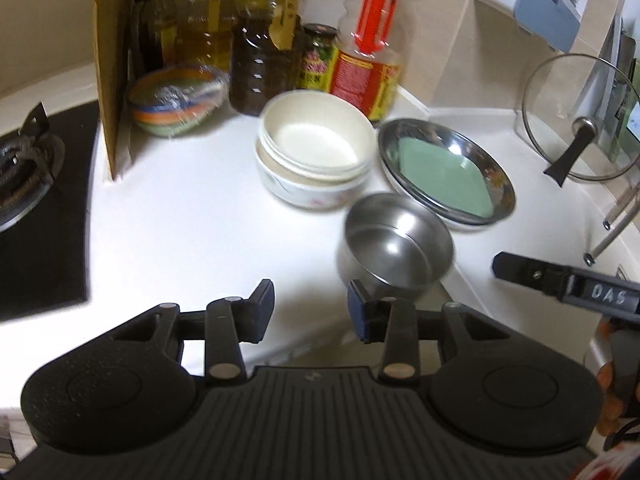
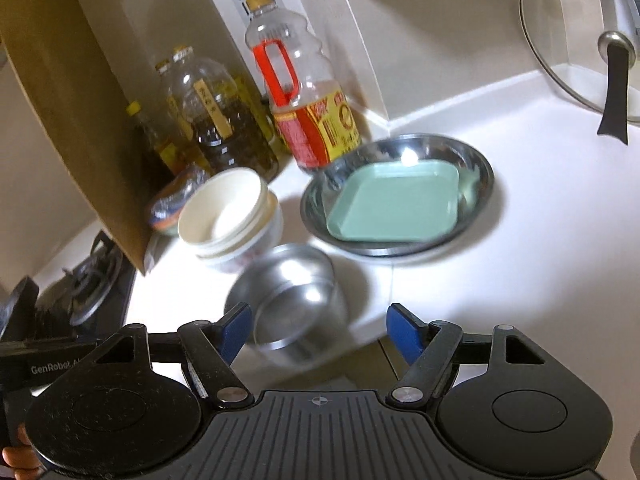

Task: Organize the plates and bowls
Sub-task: 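Withdraw both grippers and move them toward the steel pot, then lower both grippers onto the steel pot rim and close them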

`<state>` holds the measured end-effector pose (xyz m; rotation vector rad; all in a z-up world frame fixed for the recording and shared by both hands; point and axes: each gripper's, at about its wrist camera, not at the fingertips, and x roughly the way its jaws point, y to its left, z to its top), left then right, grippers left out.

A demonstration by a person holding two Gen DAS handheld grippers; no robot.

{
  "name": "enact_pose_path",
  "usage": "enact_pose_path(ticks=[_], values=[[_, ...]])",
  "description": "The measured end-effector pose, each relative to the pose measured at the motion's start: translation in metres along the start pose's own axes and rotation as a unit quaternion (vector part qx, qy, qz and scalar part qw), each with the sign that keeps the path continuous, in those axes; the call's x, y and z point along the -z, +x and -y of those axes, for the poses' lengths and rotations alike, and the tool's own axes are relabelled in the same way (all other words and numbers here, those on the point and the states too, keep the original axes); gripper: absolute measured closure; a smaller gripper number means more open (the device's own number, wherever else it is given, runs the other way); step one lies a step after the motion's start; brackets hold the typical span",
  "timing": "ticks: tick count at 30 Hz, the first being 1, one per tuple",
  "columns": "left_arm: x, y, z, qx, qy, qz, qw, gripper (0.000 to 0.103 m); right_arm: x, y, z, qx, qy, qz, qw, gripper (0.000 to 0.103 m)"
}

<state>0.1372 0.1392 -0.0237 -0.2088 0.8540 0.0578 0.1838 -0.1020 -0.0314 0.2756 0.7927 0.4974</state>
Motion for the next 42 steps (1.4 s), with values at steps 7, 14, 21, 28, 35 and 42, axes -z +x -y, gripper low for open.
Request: enact_pose_path(ticks=[7,14,21,28,35,42], values=[[0.021,-0.005,0.028,-0.001,0.001,-0.007,1.0000,0.067,0.018,-0.011,0.010,-0.001,-0.020,-0.021,1.000,0.029],[0.036,-0.008,0.045,-0.014,-0.007,-0.016,0.9997,0.067,0.030,-0.019,0.018,-0.007,-0.035,-0.036,0.999,0.029],[0.046,-0.014,0.055,-0.033,-0.015,-0.021,0.9991,0.067,0.038,-0.022,0.026,-0.022,-0.027,-0.050,0.998,0.029],[0.050,-0.010,0.058,-0.038,-0.007,-0.033,0.9987,0.067,0.045,-0.017,0.030,-0.022,-0.003,-0.072,0.997,0.029],[0.040,0.007,0.051,-0.021,0.014,-0.040,0.9989,0.067,0.041,-0.012,0.034,0.004,0.022,-0.072,0.997,0.029],[0.020,0.018,0.036,0.004,0.035,-0.029,0.9990,0.067,0.029,-0.006,0.029,0.038,0.042,-0.049,0.997,0.029]])
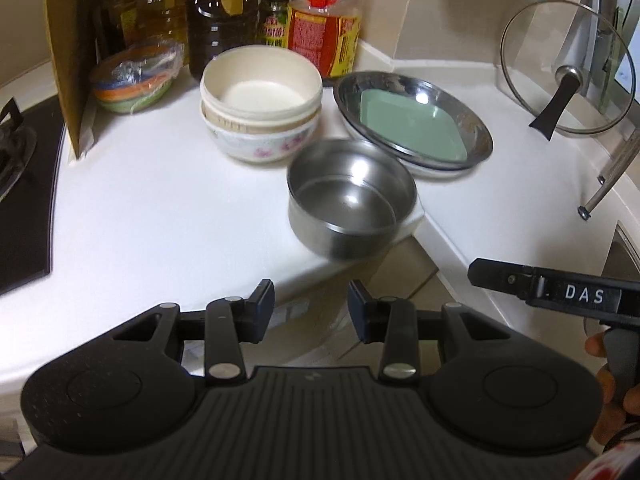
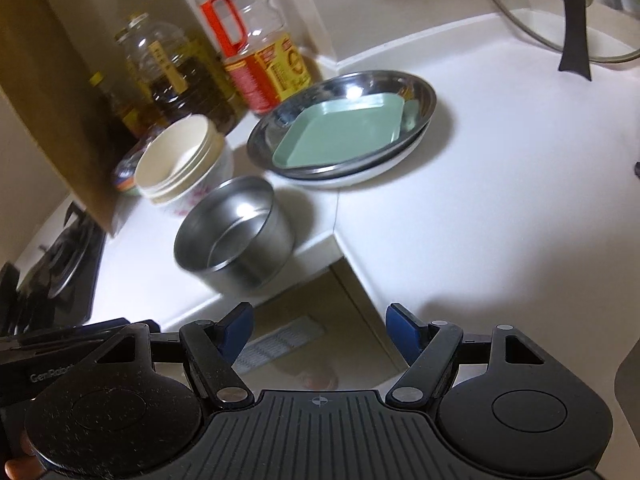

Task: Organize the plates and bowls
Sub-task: 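Lower both grippers onto the steel pot rim and close them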

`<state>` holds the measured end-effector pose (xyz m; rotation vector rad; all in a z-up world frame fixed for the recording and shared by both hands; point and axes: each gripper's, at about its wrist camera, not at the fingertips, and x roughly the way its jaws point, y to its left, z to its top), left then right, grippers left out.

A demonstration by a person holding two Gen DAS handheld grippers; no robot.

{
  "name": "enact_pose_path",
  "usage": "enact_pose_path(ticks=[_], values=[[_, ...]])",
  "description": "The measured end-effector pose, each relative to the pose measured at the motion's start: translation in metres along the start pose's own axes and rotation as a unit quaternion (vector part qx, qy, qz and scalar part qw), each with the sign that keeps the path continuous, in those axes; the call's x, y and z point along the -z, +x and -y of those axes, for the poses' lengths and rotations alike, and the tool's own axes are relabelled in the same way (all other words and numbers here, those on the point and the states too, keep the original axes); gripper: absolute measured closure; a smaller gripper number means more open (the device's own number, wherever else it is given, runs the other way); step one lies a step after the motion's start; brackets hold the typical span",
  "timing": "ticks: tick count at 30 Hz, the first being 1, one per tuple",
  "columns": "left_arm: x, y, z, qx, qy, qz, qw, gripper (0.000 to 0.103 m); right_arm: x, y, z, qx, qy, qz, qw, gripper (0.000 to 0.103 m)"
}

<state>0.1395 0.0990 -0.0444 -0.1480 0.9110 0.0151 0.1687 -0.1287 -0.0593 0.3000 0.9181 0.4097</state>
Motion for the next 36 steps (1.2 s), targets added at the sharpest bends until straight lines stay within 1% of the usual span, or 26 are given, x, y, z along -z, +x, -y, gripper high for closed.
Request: enact_pose_path(ticks=[4,8,9,14,22,27,36], values=[[-0.012,0.002,-0.018,0.025,-0.016,0.020,0.9993,0.067,-0.006,0.009,-0.007,0.011,0.003,0.013,1.000,0.031],[-0.022,0.008,-0.030,0.035,-0.025,0.029,0.9987,0.067,-0.010,0.019,-0.014,0.012,0.005,0.022,1.000,0.039],[-0.024,0.010,-0.031,0.036,-0.025,0.031,0.9986,0.067,-0.011,0.022,-0.015,0.011,0.006,0.024,1.000,0.040],[-0.032,0.023,-0.034,0.037,-0.020,0.029,0.9987,0.067,-0.019,0.034,-0.022,0.013,0.001,0.032,0.999,0.046],[-0.042,0.040,-0.034,0.044,-0.018,0.022,0.9986,0.067,-0.029,0.053,-0.032,0.018,-0.017,0.033,0.999,0.051],[-0.046,0.048,-0.032,0.043,-0.017,0.017,0.9988,0.067,-0.033,0.060,-0.037,0.016,-0.028,0.033,0.999,0.053],[-0.048,0.058,-0.031,0.039,-0.015,0.017,0.9990,0.067,-0.036,0.070,-0.039,0.013,-0.031,0.027,0.999,0.056]])
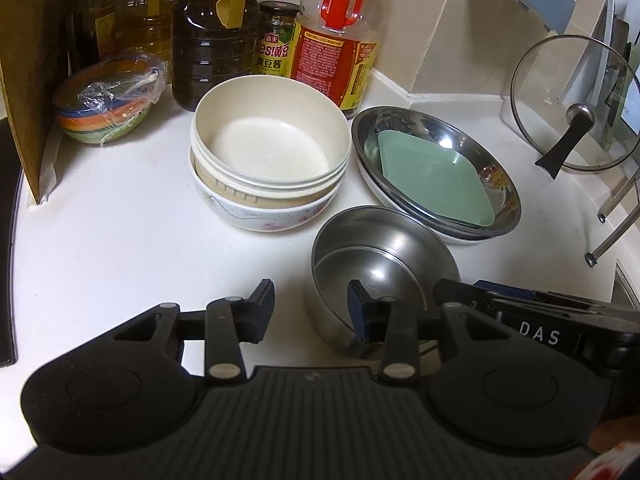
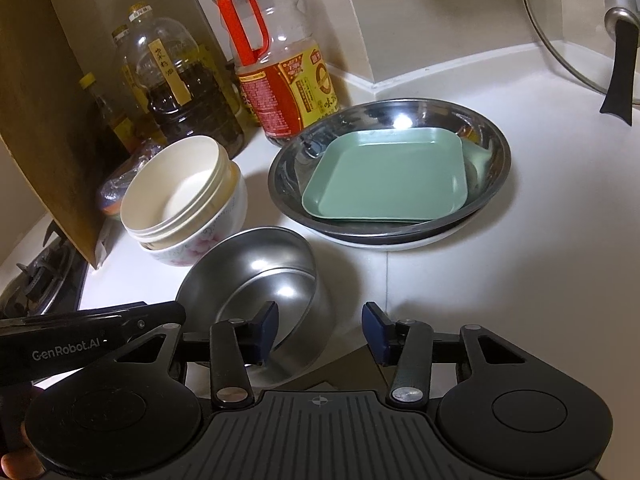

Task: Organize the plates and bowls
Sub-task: 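Lower both grippers onto the steel pot rim and close them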

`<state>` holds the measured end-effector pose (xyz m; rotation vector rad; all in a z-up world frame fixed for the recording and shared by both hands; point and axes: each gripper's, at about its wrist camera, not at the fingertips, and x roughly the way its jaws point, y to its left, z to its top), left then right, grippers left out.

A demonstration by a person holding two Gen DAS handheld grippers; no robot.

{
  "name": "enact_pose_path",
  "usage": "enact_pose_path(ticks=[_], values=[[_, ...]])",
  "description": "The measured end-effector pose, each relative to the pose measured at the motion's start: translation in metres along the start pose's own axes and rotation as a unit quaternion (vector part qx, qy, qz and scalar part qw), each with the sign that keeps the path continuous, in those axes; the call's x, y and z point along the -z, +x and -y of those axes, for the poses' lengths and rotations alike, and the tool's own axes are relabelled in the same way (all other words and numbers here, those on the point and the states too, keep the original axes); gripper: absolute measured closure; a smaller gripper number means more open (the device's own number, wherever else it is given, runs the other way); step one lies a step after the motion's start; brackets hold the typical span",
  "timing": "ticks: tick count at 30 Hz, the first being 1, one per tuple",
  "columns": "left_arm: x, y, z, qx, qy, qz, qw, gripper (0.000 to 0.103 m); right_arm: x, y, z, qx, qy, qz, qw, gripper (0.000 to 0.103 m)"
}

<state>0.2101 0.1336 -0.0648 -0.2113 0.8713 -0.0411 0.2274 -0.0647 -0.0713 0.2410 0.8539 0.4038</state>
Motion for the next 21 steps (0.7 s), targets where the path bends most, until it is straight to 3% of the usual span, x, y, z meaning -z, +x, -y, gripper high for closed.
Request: enact_pose_path(ticks=[21], values=[[-0.002,0.017,0.003,-0.003,0.009,-0.002,1.0000,0.070,-0.004,0.013,-0.002,0.001,-0.001,0.004,1.000,0.062]])
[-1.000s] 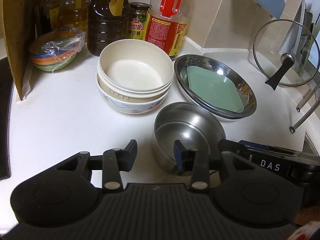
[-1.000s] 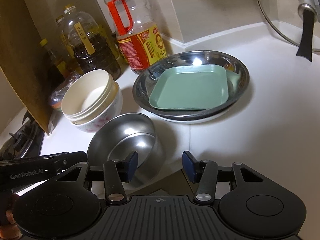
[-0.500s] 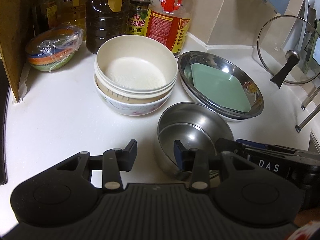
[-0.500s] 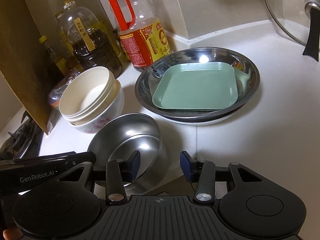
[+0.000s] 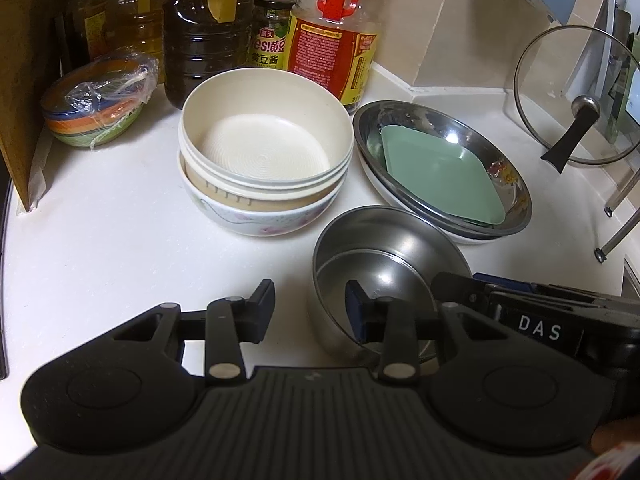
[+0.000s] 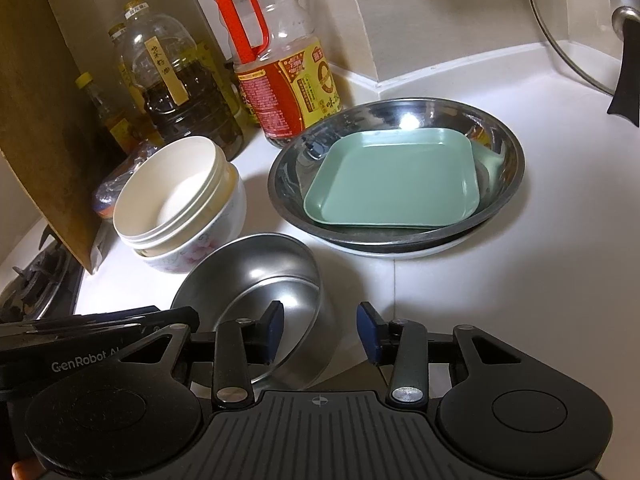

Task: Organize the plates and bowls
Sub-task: 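Lower both grippers onto the steel pot rim and close them, then lift the steel pot and carry it toward the bowl stack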

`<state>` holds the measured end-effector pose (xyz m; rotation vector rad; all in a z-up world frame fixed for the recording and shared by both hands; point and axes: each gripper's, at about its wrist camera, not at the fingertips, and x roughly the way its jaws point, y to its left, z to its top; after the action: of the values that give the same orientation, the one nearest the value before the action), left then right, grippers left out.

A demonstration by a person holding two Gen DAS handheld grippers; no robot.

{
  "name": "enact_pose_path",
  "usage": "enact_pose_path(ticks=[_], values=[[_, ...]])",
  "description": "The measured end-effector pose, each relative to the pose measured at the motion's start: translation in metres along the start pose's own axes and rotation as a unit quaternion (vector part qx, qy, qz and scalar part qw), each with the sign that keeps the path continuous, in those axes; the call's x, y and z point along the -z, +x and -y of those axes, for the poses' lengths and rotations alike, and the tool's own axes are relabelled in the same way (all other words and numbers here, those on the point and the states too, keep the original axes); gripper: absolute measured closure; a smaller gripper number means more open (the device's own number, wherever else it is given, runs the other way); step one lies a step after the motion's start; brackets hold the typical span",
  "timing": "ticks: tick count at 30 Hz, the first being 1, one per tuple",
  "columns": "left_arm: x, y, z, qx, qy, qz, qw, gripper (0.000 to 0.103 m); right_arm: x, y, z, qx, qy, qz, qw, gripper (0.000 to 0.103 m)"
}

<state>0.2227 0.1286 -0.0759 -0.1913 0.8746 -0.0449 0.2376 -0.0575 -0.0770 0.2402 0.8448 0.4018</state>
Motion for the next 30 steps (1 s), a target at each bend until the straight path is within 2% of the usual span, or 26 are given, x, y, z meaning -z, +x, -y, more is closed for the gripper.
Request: enact_pose_path(ticks=[6,8,12,16,30], values=[[-0.001,0.006,0.002,0.005,0.004,-0.003,1.0000,0.078,0.000,0.003,0.001,0.001,0.000,0.001,1.000,0.068],[-0.001,0.008,0.003,0.006,0.005,-0.005,1.0000,0.079,0.001,0.003,0.000,0.001,-0.003,0.003,1.000,0.073],[-0.002,0.012,0.003,0.009,0.002,-0.010,0.9999,0.089,0.001,0.003,-0.001,0.000,-0.008,0.007,1.000,0.082],[-0.002,0.013,0.002,0.010,-0.001,-0.010,0.9999,0.092,0.002,0.003,-0.002,-0.006,-0.011,0.010,1.000,0.089],[0.004,0.006,0.004,0.011,0.001,-0.001,0.9999,0.094,0.004,-0.004,-0.003,-0.007,-0.018,0.019,1.000,0.092]])
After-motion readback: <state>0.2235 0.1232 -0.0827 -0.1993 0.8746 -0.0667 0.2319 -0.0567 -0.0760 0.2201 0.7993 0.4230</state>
